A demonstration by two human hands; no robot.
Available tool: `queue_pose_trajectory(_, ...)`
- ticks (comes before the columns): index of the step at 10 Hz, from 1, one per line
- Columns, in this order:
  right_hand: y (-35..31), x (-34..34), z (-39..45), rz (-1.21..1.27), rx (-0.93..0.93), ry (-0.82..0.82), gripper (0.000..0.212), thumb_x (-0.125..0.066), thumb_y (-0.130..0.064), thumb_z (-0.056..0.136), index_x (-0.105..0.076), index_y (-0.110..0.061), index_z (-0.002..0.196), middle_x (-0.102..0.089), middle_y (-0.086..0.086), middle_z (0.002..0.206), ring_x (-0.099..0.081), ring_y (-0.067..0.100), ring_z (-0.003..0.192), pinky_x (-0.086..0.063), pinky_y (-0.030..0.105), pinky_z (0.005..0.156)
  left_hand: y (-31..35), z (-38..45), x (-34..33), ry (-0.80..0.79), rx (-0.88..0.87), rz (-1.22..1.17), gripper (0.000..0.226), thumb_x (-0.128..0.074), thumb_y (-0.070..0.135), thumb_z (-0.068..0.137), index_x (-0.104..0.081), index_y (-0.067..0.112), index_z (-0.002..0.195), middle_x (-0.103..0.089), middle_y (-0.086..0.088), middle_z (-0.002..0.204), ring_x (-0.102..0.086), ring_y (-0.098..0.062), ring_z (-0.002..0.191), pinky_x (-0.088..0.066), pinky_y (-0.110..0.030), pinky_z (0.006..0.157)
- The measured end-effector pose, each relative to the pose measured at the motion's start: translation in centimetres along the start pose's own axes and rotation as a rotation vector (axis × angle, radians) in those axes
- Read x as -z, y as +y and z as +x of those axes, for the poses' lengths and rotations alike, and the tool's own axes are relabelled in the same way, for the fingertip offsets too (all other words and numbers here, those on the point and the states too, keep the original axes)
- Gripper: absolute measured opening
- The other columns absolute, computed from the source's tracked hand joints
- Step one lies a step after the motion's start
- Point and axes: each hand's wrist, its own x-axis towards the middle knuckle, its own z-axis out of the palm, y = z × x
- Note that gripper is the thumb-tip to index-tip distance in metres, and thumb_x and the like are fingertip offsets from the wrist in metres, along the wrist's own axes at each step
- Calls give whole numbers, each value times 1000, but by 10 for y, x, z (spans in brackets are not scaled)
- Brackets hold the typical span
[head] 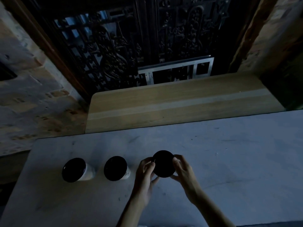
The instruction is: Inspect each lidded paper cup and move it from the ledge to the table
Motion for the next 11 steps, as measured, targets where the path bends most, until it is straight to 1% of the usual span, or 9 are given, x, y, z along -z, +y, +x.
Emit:
queue_pose_trajectory(1,8,-1,4,0,-37,6,26,-47,-30,111,-62,-12,121,-68,9,121,-67,17,114,-61,31,83,-6,7,7,9,16,4,11,-62,13,103,-70,17,110,-75,-10,121,-74,-21,111,-60,-39,87)
queue_pose_trajectory(2,15,-3,9,-12,-68,0,26,-46,-30,111,-63,-13,122,-67,12,125,-66,19,115,-61,36,89,-12,14,11,26,25,28,12,-62,11,102,-70,17,109,-77,-3,111,-75,-14,102,-61,-40,89)
queue_pose_trajectory(3,19,-4,12,-15,-101,-5,27,-46,-31,112,-61,-12,124,-65,14,128,-64,24,120,-58,42,95,-16,16,14,57,52,49,14,-63,13,102,-72,23,107,-80,6,103,-77,-10,97,-61,-34,80)
queue_pose_trajectory(4,23,-5,15,-19,-120,-10,27,-46,-31,111,-60,-13,125,-64,15,130,-62,28,123,-57,42,96,-15,17,15,79,70,62,20,-64,14,102,-76,29,101,-81,7,102,-78,-11,95,-61,-33,76)
queue_pose_trajectory(5,24,-5,16,-20,-120,-16,23,-47,-33,111,-62,-19,121,-65,13,129,-62,27,122,-58,37,90,-16,18,17,82,73,58,26,-65,15,101,-78,36,94,-81,8,101,-77,-11,98,-62,-32,75)
queue_pose_trajectory(7,25,-9,15,-78,-93,-9,16,-48,-34,110,-63,-28,110,-69,3,122,-65,16,112,-56,31,78,-19,21,21,87,46,54,16,-63,12,102,-73,23,109,-77,-2,114,-72,-19,110,-61,-35,82)
queue_pose_trajectory(9,24,-8,12,-109,-63,2,15,-50,-35,109,-64,-33,106,-69,-9,115,-64,12,110,-55,31,77,-18,19,21,84,-45,120,16,-62,2,101,-71,14,108,-77,-12,114,-73,-19,105,-57,-26,80)
queue_pose_trajectory(10,23,-8,10,-134,-65,25,14,-51,-35,108,-64,-32,105,-71,-2,114,-66,11,105,-56,34,80,-17,18,22,88,-78,164,17,-64,0,99,-69,14,108,-76,-14,116,-73,-10,97,-57,-18,74)
queue_pose_trajectory(11,18,-7,12,-194,0,88,13,-52,-33,108,-62,-31,116,-69,6,127,-67,14,107,-55,42,91,-16,18,22,102,-141,214,18,-65,6,100,-66,18,114,-69,-12,127,-66,-5,103,-53,-8,71)
